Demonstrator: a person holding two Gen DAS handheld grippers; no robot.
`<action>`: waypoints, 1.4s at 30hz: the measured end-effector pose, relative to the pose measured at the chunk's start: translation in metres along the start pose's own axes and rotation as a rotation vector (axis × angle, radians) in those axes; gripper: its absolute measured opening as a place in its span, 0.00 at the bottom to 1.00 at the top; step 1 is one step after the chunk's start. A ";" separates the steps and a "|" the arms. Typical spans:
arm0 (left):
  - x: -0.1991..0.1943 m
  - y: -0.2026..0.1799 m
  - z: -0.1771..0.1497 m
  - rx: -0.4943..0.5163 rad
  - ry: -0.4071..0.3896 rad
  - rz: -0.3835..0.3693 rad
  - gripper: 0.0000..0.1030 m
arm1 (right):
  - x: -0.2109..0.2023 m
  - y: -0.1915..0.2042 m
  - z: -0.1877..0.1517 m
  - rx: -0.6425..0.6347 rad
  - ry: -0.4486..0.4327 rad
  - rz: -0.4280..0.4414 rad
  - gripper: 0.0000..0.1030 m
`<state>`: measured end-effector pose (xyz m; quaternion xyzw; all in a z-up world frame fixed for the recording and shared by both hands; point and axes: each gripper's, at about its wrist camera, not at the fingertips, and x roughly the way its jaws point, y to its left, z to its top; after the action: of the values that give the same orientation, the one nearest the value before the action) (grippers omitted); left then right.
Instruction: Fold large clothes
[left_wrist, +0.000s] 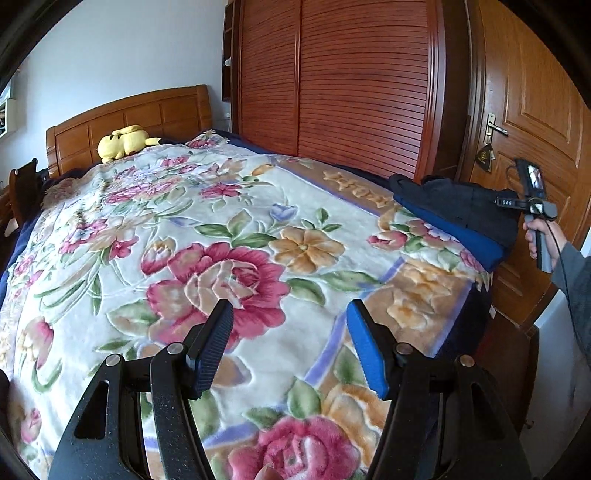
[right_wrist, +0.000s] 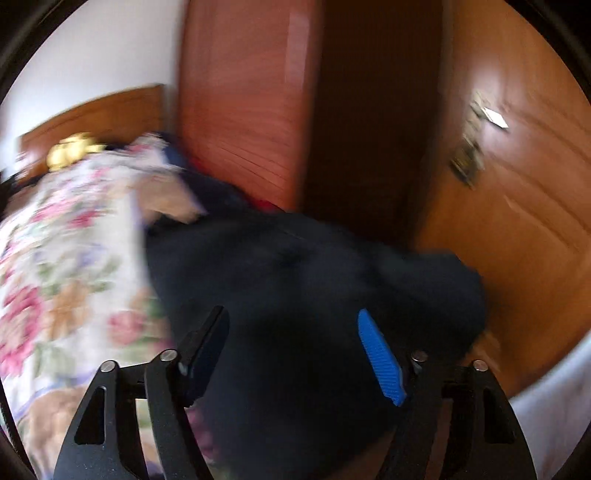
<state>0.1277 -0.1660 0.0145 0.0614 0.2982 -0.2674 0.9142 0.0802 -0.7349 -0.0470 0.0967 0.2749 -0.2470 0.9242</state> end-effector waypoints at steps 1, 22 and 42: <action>0.001 -0.001 -0.002 0.001 0.003 -0.006 0.63 | 0.007 -0.013 -0.005 0.039 0.008 0.042 0.71; -0.063 0.028 -0.049 -0.105 0.002 0.109 0.63 | -0.082 0.097 -0.016 -0.203 -0.065 0.170 0.71; -0.108 0.101 -0.087 -0.259 -0.002 0.318 0.63 | -0.152 0.309 -0.116 -0.421 -0.034 0.627 0.80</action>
<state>0.0629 -0.0075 0.0019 -0.0106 0.3159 -0.0790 0.9454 0.0740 -0.3715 -0.0451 -0.0202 0.2612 0.1081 0.9590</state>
